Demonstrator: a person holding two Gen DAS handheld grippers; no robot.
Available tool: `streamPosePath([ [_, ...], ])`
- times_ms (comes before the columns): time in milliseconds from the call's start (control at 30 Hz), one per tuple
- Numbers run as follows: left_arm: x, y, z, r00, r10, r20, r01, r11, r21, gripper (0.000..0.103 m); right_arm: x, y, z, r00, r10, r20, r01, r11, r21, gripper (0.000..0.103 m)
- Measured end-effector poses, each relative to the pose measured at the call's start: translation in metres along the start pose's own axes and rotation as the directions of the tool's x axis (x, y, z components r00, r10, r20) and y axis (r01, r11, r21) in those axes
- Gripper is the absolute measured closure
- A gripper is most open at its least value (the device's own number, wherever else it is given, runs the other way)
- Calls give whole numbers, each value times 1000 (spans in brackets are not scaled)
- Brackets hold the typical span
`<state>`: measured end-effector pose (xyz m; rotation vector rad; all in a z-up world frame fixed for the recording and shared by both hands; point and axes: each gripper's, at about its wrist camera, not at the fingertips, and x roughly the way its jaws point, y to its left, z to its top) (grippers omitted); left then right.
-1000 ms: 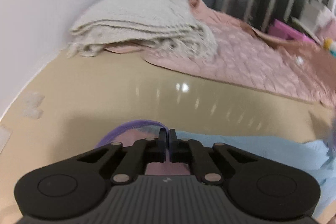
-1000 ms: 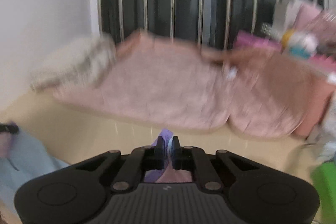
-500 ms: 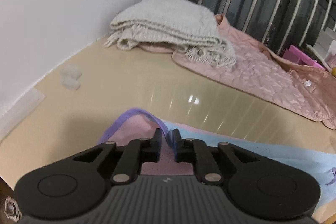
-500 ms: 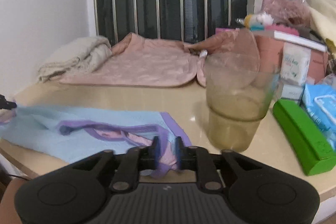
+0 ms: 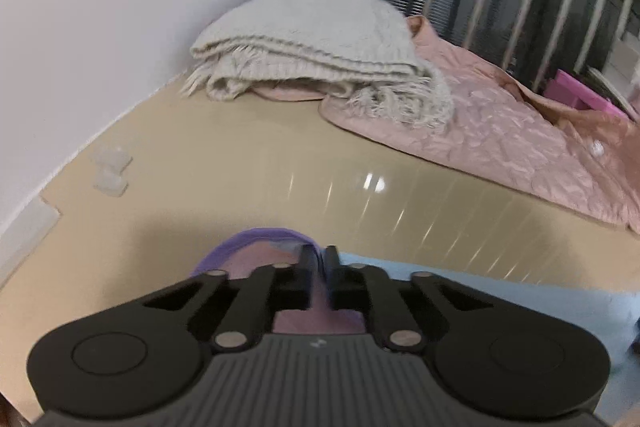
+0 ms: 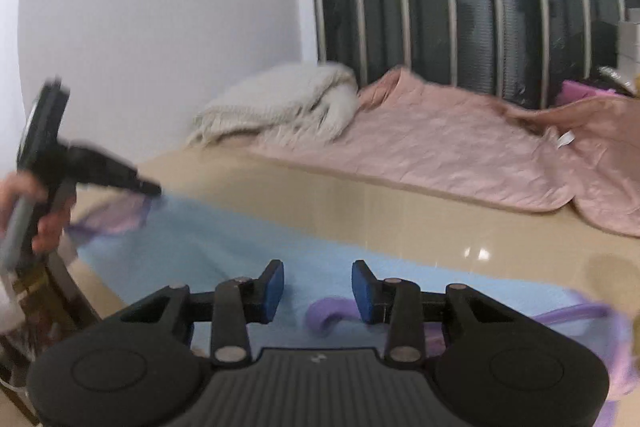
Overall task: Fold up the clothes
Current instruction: 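Fold the garment over with both grippers and open them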
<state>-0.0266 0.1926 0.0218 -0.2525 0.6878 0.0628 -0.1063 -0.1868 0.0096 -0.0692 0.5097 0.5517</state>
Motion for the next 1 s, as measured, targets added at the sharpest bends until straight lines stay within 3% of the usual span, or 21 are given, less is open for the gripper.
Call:
streamPosePath([
  [100, 6, 24, 4, 997, -72, -32, 66, 985, -159, 102, 1, 7, -10, 1000, -24, -9, 23, 999, -29, 68],
  [200, 4, 30, 0, 999, -43, 0, 42, 984, -172, 100, -5, 8, -12, 1000, -27, 8, 27, 999, -22, 68],
  [367, -14, -21, -21, 998, -60, 36, 59, 998, 10, 69, -24, -8, -2, 995, -24, 95, 19, 999, 51, 65],
  [400, -18, -32, -25, 997, -64, 43, 62, 997, 46, 67, -23, -10, -1, 996, -22, 87, 17, 998, 61, 64],
  [500, -29, -63, -38, 995, -77, 62, 67, 986, 156, 67, -15, -8, -5, 1000, -4, 9, 4, 1000, 20, 64],
  [600, -24, -80, -52, 999, -40, 37, 31, 974, 224, 67, -39, -12, -6, 993, -67, 94, 65, 997, 31, 67],
  [667, -24, -84, -60, 998, -8, 55, -7, 965, 263, 65, -61, -28, -4, 977, -141, 161, 123, 986, 117, 66],
  [733, -25, -84, -63, 998, 6, 69, -26, 958, 285, 61, -71, -47, -4, 955, -238, 175, 207, 962, 178, 66],
  [800, -26, -81, -64, 997, 10, 74, -30, 958, 284, 60, -63, -57, -10, 938, -320, 135, 301, 942, 146, 78],
  [867, -24, -77, -59, 998, 10, 65, -27, 963, 267, 60, -52, -64, -21, 937, -342, 73, 335, 937, 95, 93],
  [1000, -25, -71, -58, 997, 26, 75, -45, 964, 262, 60, -62, -74, -47, 941, -325, 93, 310, 940, 143, 95],
])
